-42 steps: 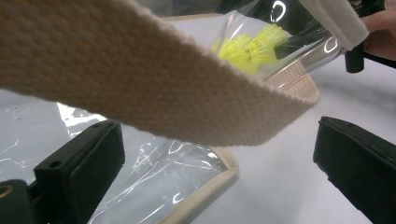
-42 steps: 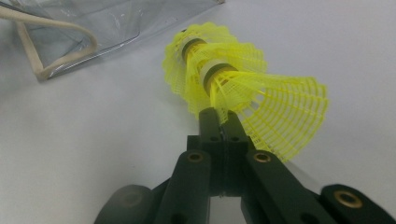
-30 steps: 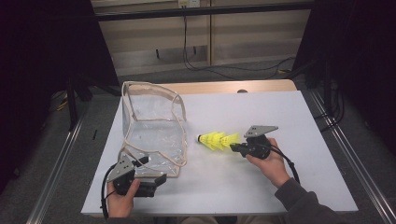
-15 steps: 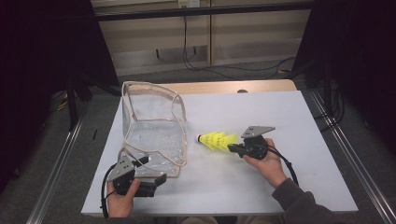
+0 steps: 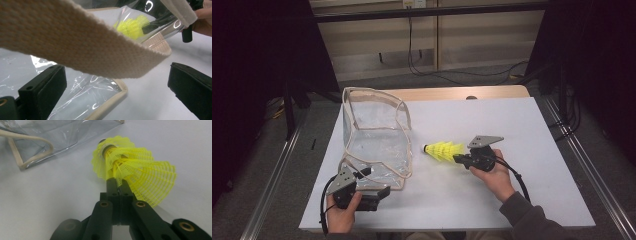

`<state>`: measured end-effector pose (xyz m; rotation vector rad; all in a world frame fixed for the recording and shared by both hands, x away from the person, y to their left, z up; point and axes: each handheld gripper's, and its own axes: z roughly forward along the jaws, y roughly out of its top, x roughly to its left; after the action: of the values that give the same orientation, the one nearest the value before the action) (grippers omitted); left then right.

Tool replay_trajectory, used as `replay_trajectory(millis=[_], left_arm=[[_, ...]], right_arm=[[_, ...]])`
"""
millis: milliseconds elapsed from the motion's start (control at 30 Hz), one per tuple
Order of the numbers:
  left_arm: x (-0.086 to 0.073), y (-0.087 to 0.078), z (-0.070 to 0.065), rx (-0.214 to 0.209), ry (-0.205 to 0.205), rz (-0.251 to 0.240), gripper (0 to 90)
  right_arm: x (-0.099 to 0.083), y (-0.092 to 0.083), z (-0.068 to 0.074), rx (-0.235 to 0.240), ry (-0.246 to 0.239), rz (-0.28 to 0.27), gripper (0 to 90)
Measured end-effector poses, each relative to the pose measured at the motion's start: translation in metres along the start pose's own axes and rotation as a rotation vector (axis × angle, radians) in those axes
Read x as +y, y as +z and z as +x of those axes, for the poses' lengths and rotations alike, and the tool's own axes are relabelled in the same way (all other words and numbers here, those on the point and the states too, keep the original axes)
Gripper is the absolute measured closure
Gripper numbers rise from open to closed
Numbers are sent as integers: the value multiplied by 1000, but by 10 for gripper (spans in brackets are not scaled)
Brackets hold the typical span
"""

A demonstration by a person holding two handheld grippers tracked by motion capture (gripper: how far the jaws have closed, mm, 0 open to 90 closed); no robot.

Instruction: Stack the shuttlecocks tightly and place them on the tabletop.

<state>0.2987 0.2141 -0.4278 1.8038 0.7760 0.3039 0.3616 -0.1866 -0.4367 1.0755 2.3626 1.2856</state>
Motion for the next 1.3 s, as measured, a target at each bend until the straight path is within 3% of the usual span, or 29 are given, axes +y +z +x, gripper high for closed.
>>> replay_trajectory(millis=[400,1300], left_arm=[[0,0,0,0,0,0,20],[0,0,0,4,4,1,19]], right_arm=[[1,3,4,-9,24,-17,896],[3,12,18,7,27,5,839]])
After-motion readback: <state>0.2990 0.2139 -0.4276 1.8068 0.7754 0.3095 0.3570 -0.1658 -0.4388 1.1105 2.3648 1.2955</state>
